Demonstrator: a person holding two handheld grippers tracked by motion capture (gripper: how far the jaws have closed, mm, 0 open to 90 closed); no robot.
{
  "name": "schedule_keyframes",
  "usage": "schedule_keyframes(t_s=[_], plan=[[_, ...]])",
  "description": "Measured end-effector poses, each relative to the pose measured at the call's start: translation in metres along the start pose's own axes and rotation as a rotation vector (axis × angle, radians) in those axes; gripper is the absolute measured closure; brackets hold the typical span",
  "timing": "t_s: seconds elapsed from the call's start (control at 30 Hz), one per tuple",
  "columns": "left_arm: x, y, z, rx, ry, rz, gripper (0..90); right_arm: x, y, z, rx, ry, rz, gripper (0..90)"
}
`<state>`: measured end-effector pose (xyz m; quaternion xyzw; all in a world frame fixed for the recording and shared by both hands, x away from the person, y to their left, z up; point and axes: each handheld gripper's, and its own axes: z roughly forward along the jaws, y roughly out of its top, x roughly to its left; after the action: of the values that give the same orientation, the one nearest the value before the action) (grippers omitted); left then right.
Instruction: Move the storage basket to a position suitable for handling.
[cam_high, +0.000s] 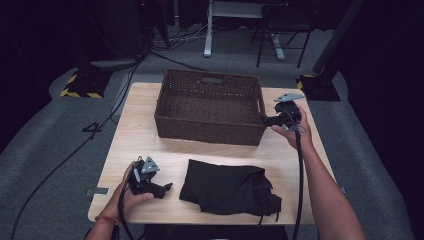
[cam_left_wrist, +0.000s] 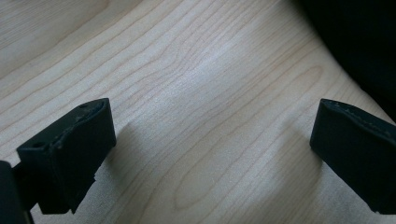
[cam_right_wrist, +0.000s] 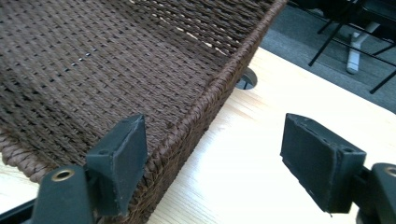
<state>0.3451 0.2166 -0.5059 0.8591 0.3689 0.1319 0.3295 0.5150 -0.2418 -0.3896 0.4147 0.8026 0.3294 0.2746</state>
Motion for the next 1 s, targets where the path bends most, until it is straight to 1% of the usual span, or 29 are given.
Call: schedule_keyframes(t_s=[0.23,0.33,0.37,0.5,0.57,0.7,0.77,0.9,0.97,1.0], plan=[[-0.001,0.0,0.0,0.0,0.001,0.003,0.5,-0.006,-0.007,-0.003,-0.008,0.013,0.031,24.0],[-0.002,0.0,0.0,0.001,-0.005,0.004,0.4,-0.01,-0.016,-0.009,-0.023,0.037,0.054,24.9],[-0.002,0.0,0.0,0.002,-0.004,0.004,0.5,-0.011,-0.017,-0.01,-0.023,0.038,0.057,25.1],[-0.003,0.0,0.0,0.0,-0.001,0.006,0.5,-0.012,-0.023,-0.015,-0.031,0.033,0.061,25.7],[-0.003,0.0,0.0,0.001,-0.005,0.008,0.5,-0.015,-0.027,-0.021,-0.028,0.028,0.054,25.0],[-0.004,0.0,0.0,0.0,-0.001,0.009,0.5,-0.02,-0.031,-0.026,-0.018,0.025,0.066,25.0],[-0.007,0.0,0.0,0.002,-0.012,0.017,0.5,-0.024,-0.038,-0.033,-0.021,0.015,0.064,24.9],[-0.01,0.0,0.0,0.001,-0.015,0.017,0.4,-0.03,-0.046,-0.04,-0.018,0.01,0.082,24.5],[-0.01,0.0,0.0,0.001,-0.017,0.023,0.4,-0.032,-0.047,-0.043,-0.017,0.008,0.081,24.4],[-0.012,-0.001,0.0,0.0,-0.016,0.022,0.4,-0.033,-0.05,-0.048,-0.018,0.002,0.079,23.8]])
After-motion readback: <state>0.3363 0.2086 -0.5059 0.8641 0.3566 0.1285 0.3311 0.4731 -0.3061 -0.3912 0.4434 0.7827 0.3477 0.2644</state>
